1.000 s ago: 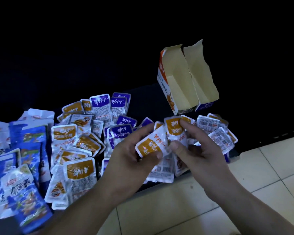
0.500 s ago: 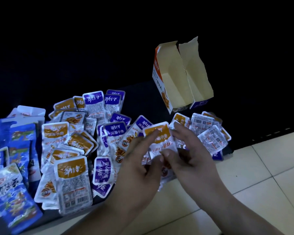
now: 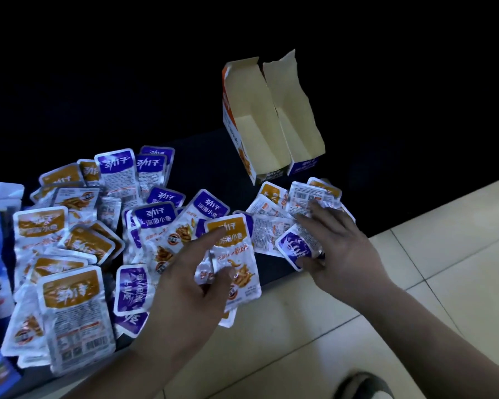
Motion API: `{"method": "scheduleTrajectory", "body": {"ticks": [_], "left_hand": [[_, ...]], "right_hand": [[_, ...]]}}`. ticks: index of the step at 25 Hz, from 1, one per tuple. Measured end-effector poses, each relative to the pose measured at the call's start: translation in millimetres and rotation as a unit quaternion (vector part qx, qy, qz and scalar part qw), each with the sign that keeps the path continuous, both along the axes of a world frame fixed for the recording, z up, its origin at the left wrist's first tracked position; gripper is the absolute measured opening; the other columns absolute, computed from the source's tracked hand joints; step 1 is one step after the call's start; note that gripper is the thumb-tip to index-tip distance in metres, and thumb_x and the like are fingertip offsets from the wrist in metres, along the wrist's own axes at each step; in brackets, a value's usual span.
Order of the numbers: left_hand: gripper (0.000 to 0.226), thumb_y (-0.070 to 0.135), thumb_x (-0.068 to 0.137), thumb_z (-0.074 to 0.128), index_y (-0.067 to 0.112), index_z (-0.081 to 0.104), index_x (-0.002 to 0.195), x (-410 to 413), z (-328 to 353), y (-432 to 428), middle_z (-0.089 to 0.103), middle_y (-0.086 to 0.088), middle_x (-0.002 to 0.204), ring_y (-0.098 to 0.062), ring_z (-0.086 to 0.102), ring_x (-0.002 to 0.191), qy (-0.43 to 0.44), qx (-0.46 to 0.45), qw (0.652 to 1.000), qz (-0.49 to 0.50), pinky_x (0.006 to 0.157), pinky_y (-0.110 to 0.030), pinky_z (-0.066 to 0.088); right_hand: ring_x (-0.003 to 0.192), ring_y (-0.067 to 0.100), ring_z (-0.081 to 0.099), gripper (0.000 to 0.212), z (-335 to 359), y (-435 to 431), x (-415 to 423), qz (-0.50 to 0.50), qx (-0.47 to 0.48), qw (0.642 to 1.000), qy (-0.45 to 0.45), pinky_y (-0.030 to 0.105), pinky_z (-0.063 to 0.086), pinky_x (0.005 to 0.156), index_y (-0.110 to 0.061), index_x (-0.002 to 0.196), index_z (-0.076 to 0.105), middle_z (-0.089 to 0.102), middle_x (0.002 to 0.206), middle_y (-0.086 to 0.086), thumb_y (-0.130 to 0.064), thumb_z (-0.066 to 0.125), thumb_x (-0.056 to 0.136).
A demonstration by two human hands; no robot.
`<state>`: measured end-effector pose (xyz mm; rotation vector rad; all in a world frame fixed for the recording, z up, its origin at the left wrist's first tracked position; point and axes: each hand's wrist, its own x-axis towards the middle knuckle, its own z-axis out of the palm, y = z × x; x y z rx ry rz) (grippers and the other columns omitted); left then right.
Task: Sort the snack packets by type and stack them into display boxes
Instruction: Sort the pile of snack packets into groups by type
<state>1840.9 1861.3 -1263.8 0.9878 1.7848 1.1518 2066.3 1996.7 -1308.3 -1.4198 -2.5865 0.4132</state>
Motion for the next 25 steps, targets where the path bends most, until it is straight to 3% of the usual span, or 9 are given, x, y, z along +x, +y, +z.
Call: {"method": "scheduleTrajectory", "body": {"ticks": [4, 7, 10, 12, 14, 17, 19, 23, 25], "left_hand": [[0.053, 0.009, 0.094, 0.071, 0.053, 0.061, 0.123, 0.9, 0.8, 0.5, 0.057, 0.05, 0.113, 0.02, 0.061, 0.104, -0.027, 0.008, 1.0, 0.007, 0.072, -0.002, 0.05], [0.051, 0.009, 0.094, 0.071, 0.049, 0.06, 0.125, -1.4, 0.5, -0.8, 0.053, 0.058, 0.104, 0.03, 0.054, 0.1, -0.035, 0.005, 0.999, 0.0, 0.071, 0.003, 0.045], [0.053, 0.011, 0.093, 0.072, 0.053, 0.061, 0.123, -6.7, -1.6, -2.6, 0.054, 0.057, 0.109, 0.029, 0.054, 0.105, -0.05, 0.001, 0.999, 0.015, 0.074, 0.001, 0.047], [0.054, 0.015, 0.093, 0.073, 0.06, 0.062, 0.12, -10.9, -0.9, -3.9, 0.06, 0.046, 0.119, 0.019, 0.06, 0.108, -0.056, -0.004, 0.998, 0.033, 0.076, -0.01, 0.056], [0.053, 0.015, 0.093, 0.073, 0.06, 0.062, 0.12, -16.7, -2.5, -6.7, 0.065, 0.035, 0.123, 0.011, 0.067, 0.103, -0.064, -0.008, 0.997, 0.052, 0.07, -0.019, 0.061], [0.052, 0.011, 0.095, 0.071, 0.053, 0.061, 0.125, -26.2, -1.2, -13.8, 0.063, 0.044, 0.115, 0.02, 0.064, 0.076, -0.076, -0.016, 0.996, 0.054, 0.063, -0.016, 0.058], [0.054, 0.011, 0.096, 0.07, 0.054, 0.06, 0.127, -31.9, -1.6, -18.3, 0.06, 0.048, 0.115, 0.018, 0.058, 0.063, -0.076, -0.025, 0.996, 0.05, 0.065, -0.02, 0.056], [0.056, 0.014, 0.094, 0.072, 0.062, 0.059, 0.122, -36.4, -4.7, -23.5, 0.062, 0.037, 0.126, -0.005, 0.059, 0.07, -0.089, -0.031, 0.994, 0.059, 0.068, -0.033, 0.062], [0.057, 0.014, 0.094, 0.072, 0.063, 0.06, 0.12, -36.3, -5.4, -24.7, 0.064, 0.037, 0.122, -0.001, 0.066, 0.071, -0.086, -0.027, 0.994, 0.06, 0.068, -0.033, 0.063]], "right_hand": [[0.107, 0.031, 0.051, 0.076, 6.3, 19.1, -4.7, -0.043, 0.054, 0.997, -0.04, 0.045, 0.052, 0.087, -0.024, 0.122, 0.068, 0.062, 0.12, 0.0, -0.05, 0.093, 0.055], [0.094, 0.03, 0.05, 0.042, 14.2, 21.6, -2.3, -0.061, 0.09, 0.994, 0.018, 0.041, 0.049, 0.078, -0.018, 0.102, 0.069, 0.058, 0.103, 0.003, -0.036, 0.089, 0.07], [0.092, 0.021, 0.049, 0.013, 40.0, 13.9, -15.1, -0.031, 0.046, 0.994, 0.095, 0.035, 0.044, 0.073, -0.022, 0.088, 0.063, 0.057, 0.098, -0.005, -0.026, 0.075, 0.086], [0.093, 0.017, 0.047, 0.013, 53.2, 13.2, -38.3, 0.0, 0.038, 0.993, 0.11, 0.033, 0.042, 0.073, -0.023, 0.086, 0.062, 0.057, 0.096, -0.008, -0.026, 0.074, 0.087], [0.098, 0.019, 0.046, 0.012, 51.3, 15.7, -66.6, 0.036, 0.019, 0.997, 0.068, 0.035, 0.043, 0.077, -0.023, 0.088, 0.063, 0.057, 0.098, -0.007, -0.027, 0.073, 0.087], [0.113, 0.021, 0.04, 0.013, 30.7, 14.5, -93.5, 0.034, -0.034, 0.999, -0.018, 0.042, 0.049, 0.084, -0.021, 0.102, 0.058, 0.055, 0.108, -0.004, -0.027, 0.062, 0.091], [0.119, 0.019, 0.038, 0.02, 21.1, 12.4, -95.1, 0.026, -0.062, 0.998, -0.018, 0.042, 0.052, 0.085, -0.022, 0.105, 0.054, 0.055, 0.111, -0.005, -0.026, 0.061, 0.087], [0.117, 0.018, 0.043, 0.041, 17.3, 9.5, -84.5, 0.005, -0.114, 0.993, 0.022, 0.036, 0.047, 0.088, -0.022, 0.111, 0.055, 0.056, 0.114, -0.005, -0.02, 0.074, 0.075], [0.116, 0.019, 0.047, 0.045, 17.7, 8.4, -81.1, -0.022, -0.107, 0.994, 0.013, 0.036, 0.047, 0.086, -0.023, 0.113, 0.056, 0.057, 0.115, -0.005, -0.02, 0.08, 0.076]]}}
